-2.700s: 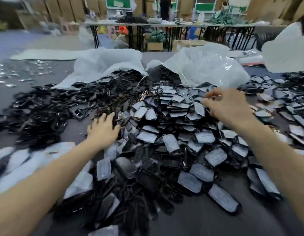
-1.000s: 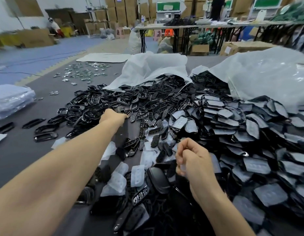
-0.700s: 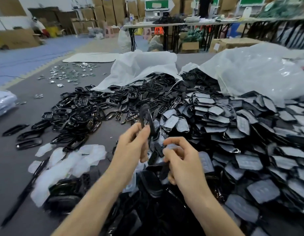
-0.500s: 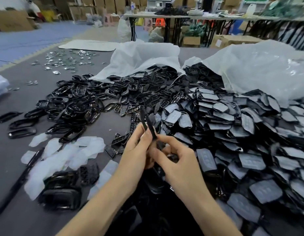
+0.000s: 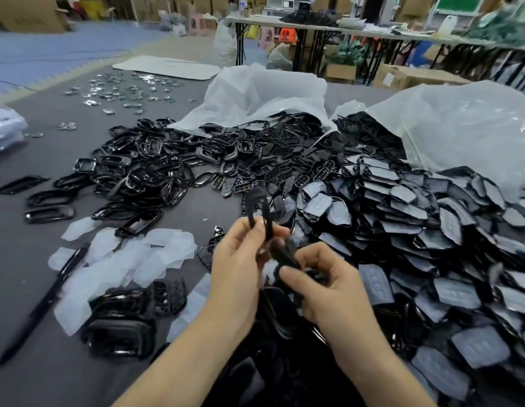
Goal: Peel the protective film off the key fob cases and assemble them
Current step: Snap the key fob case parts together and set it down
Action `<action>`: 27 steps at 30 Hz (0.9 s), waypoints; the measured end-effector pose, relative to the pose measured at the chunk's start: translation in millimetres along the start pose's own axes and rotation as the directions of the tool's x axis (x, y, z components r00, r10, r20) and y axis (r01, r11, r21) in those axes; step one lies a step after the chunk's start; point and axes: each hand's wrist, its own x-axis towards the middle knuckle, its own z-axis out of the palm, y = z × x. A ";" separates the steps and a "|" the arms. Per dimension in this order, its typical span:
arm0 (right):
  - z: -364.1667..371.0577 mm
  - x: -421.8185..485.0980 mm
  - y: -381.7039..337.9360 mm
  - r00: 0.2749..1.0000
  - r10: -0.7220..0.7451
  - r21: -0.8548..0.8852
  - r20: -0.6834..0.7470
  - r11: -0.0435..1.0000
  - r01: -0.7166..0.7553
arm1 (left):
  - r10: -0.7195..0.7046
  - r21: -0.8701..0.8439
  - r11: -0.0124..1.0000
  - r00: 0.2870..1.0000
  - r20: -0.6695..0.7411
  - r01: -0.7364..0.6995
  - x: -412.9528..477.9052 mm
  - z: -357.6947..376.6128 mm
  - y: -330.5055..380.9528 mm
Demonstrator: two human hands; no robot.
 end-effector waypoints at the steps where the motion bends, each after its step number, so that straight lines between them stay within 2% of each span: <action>1: -3.7 0.1 -2.6 0.999 0.029 0.046 -0.016 0.999 -0.028 | 0.031 0.042 0.999 0.998 -0.053 -0.029 3.3 -4.5 0.8; 4: -15.9 2.4 -8.8 0.992 0.069 0.189 -0.102 0.981 -0.048 | 0.102 0.171 0.982 0.987 -0.122 -0.080 8.4 -13.2 -3.1; 7: -17.5 3.6 -11.1 0.987 0.080 0.248 -0.140 0.968 -0.043 | 0.125 0.249 0.963 0.989 -0.077 -0.102 5.4 -12.5 -10.0; 12: -13.4 3.9 -8.1 0.985 0.099 0.187 -0.143 0.980 -0.072 | 0.000 0.109 0.994 1.000 0.011 -0.002 -0.9 -0.5 -10.4; 17: -13.3 3.6 -8.9 0.974 0.085 0.260 -0.209 0.965 -0.029 | -0.066 0.054 0.997 0.989 0.134 0.059 -10.5 6.1 -9.0; 21: -16.2 3.6 -10.8 0.971 0.016 0.275 -0.240 0.960 0.052 | -0.108 0.066 0.993 0.983 0.145 0.099 -12.1 5.0 -9.9; 24: -14.8 2.5 -14.0 0.979 -0.020 0.293 -0.202 0.953 0.080 | -0.105 0.097 0.991 0.981 0.166 0.089 -10.8 3.5 -9.1; 27: -14.2 2.5 -15.7 0.983 -0.021 0.328 -0.185 0.941 0.082 | -0.061 0.094 0.994 0.990 0.127 0.050 -10.0 5.3 -9.1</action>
